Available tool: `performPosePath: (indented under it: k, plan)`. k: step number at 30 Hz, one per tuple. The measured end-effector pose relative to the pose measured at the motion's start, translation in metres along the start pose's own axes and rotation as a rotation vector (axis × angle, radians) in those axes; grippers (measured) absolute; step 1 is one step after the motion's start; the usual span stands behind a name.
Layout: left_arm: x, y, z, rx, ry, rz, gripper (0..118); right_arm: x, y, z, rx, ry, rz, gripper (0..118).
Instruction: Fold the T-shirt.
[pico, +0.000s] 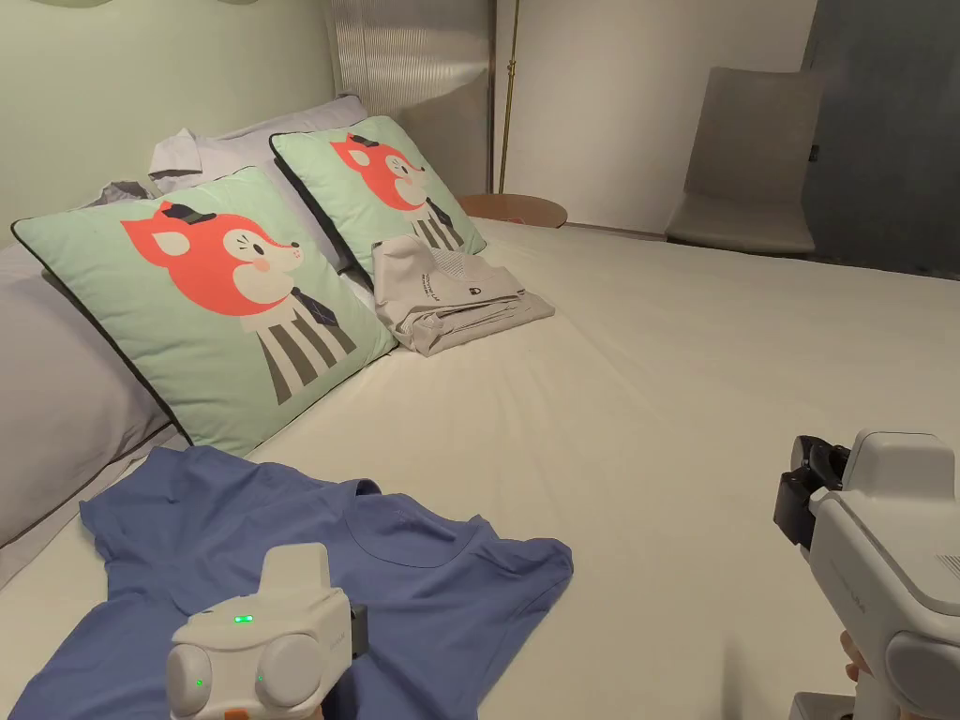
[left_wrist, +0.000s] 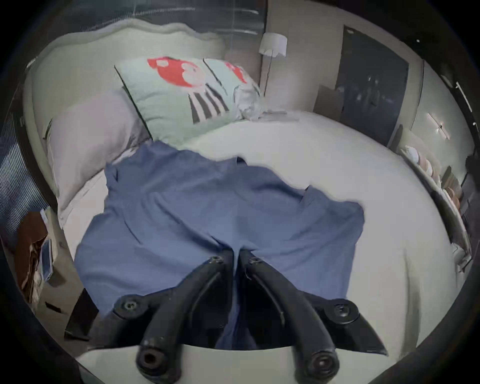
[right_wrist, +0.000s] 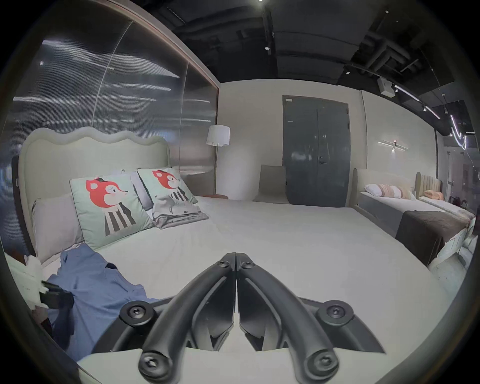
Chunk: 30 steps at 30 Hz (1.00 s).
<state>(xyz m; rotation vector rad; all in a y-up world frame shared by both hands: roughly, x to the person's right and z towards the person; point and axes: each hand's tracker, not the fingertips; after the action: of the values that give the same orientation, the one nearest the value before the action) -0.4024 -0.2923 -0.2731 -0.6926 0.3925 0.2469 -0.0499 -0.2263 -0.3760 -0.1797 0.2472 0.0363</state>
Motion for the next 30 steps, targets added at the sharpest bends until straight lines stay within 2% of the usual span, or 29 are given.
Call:
performPosePath:
  k: [6, 14, 17, 24, 30]
  plan:
    - [0.026, 0.046, 0.055, 0.230, -0.112, 0.003, 1, 0.030, 0.014, 0.028, 0.056, -0.046, -0.037, 1]
    - [0.114, 0.091, 0.126, 0.538, -0.413, -0.103, 1, 0.088, 0.029, 0.086, 0.152, -0.145, -0.075, 1]
    - [0.154, 0.097, 0.145, 0.596, -0.548, -0.135, 1, 0.113, 0.031, 0.109, 0.177, -0.198, -0.083, 1]
    - [0.257, 0.063, 0.136, 0.496, -0.819, -0.248, 1, 0.173, 0.025, 0.154, 0.193, -0.340, -0.095, 1]
    - [0.322, -0.021, 0.067, 0.184, -0.886, -0.374, 1, 0.207, 0.009, 0.185, 0.167, -0.424, -0.094, 1]
